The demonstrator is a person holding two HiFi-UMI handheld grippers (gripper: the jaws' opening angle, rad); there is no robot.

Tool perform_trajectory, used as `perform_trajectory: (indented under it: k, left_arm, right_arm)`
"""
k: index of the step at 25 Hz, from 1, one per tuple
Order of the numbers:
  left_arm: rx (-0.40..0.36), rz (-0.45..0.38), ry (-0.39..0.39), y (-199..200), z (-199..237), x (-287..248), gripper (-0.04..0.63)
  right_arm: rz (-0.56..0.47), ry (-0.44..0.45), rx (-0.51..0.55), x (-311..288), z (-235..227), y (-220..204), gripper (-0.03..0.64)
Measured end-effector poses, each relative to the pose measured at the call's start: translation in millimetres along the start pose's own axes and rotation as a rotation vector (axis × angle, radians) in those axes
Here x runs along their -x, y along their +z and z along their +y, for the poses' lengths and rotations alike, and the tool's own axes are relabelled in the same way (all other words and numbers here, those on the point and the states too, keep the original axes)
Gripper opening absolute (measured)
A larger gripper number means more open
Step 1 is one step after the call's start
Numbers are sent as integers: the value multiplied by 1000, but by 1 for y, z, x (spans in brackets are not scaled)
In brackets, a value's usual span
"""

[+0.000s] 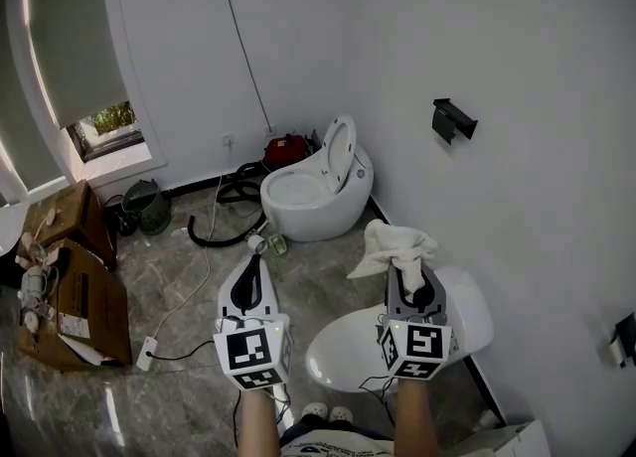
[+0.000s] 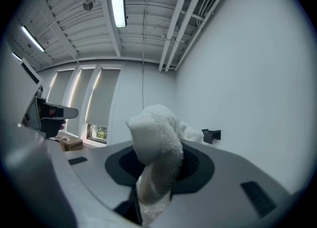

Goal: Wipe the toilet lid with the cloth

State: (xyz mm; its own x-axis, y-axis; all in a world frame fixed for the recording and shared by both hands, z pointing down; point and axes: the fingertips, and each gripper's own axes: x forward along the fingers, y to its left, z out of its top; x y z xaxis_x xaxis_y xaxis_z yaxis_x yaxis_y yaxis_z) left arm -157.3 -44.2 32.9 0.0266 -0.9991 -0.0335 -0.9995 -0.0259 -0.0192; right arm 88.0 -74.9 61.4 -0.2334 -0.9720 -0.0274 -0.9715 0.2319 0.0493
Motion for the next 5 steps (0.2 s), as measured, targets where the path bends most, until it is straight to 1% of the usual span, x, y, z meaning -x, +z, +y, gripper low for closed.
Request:
perform_trajectory:
  k: [5]
  left_arm:
    - [-4, 1, -4, 1, 0, -4, 8]
  right_arm:
    - [-4, -1, 1, -4, -1, 2, 120]
